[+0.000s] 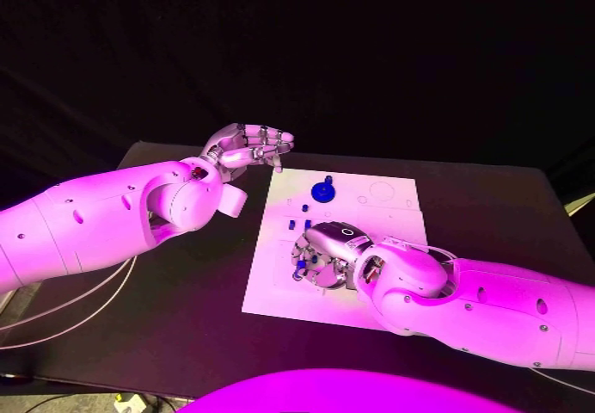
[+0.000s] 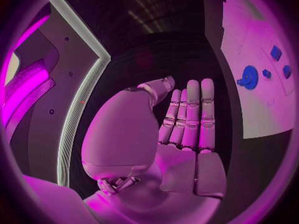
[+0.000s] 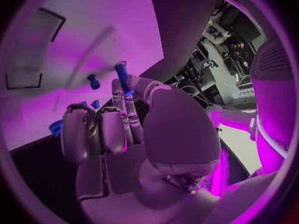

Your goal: Assemble the parts on the task board

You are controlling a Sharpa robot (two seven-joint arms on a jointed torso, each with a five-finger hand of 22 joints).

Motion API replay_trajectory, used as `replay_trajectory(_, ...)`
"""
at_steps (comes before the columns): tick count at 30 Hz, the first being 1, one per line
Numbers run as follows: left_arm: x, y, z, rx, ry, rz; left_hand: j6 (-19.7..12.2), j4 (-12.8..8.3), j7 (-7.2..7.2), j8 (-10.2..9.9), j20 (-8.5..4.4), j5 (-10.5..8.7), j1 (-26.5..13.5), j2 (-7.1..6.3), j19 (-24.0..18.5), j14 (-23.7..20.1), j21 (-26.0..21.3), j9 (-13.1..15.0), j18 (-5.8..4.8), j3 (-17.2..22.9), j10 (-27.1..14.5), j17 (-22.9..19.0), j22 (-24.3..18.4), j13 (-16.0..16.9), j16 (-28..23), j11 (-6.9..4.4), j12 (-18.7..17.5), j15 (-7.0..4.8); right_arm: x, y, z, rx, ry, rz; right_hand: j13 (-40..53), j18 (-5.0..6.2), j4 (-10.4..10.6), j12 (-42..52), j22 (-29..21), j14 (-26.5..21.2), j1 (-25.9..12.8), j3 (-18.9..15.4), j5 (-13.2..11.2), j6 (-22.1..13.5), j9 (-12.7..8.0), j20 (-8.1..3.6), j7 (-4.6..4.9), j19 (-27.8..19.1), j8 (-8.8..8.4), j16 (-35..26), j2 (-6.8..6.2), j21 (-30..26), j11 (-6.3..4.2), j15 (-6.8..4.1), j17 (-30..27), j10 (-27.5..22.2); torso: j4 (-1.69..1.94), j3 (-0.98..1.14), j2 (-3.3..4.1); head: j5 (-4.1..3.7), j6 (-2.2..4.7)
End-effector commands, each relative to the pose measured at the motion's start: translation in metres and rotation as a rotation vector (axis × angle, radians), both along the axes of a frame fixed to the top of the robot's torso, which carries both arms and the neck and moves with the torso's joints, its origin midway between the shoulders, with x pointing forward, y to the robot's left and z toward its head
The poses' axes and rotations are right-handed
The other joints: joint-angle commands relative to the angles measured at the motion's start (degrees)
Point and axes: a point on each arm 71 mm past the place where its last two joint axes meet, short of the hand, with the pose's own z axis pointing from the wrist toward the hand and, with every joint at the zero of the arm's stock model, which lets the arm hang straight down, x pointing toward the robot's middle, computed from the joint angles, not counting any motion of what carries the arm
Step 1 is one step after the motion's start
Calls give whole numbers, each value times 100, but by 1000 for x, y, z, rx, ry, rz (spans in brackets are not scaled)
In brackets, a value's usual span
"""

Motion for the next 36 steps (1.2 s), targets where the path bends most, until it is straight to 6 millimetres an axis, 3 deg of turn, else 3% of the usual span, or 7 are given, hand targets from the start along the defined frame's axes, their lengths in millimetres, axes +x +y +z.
replay_trajectory(1, -1, -2, 2, -16, -7, -14, 16, -9, -18, 26, 1, 35, -13, 47, -22, -44, 2, 7, 30, -17, -27, -7, 9, -3, -38, -2, 20, -1, -4, 0, -9, -59, 30, 15, 4, -21, -33, 6, 608, 85, -25, -14, 19, 28, 294, -32, 8, 97, 18, 36, 38, 30, -45, -21, -6, 51, 0, -3, -1, 10, -13)
replay_trajectory(28, -1, -1, 1, -14, -5, -13, 16, -12, -22, 38, 0, 35, -11, 53, -23, -45, 0, 9, 32, -13, -34, -8, 11, -2, -37, -5, 38, -4, -6, 0, -9, -45, 12, 9, 19, -21, -77, -4, 610, 83, -63, 3, 30, 3, 307, -31, 15, 93, 16, 40, 20, 26, -39, -18, 3, 34, -3, -1, -1, 38, -11)
replay_trajectory(33, -1, -1, 1, -14, -5, -13, 16, -12, -22, 38, 0, 35, -11, 53, -23, -45, 0, 9, 32, -13, -34, -8, 11, -2, -37, -5, 38, -4, -6, 2, -11, -75, 18, 19, 56, -13, -85, -13, 585, 74, -260, 3, 12, -276, 239, -2, 99, 69, -165, 42, -116, -21, 11, 24, 7, -12, -3, -3, 1, 33, -18)
replay_trajectory(34, -1, -1, 1, -14, -4, -13, 16, -12, -22, 38, 0, 35, -11, 53, -23, -45, 0, 9, 32, -13, -34, -8, 11, -2, -37, -5, 38, -4, -6, 2, -11, -77, 18, 20, 70, -6, -67, -11, 566, 72, -363, -46, 28, -434, 194, 12, 108, 55, -274, 43, -227, -51, 22, 39, 7, -26, -3, -3, 1, 33, -18)
replay_trajectory(36, -1, -1, 1, -14, -4, -14, 16, -12, -22, 38, 0, 35, -11, 53, -23, -45, 0, 9, 32, -13, -34, -8, 11, -2, -37, -5, 38, -4, -6, 3, -11, -82, 19, 22, 82, -3, -56, -6, 560, 70, -419, -75, -26, -532, 166, 17, 90, 50, -344, 45, -286, -62, 18, 37, 12, -36, 2, -2, 0, 32, -19)
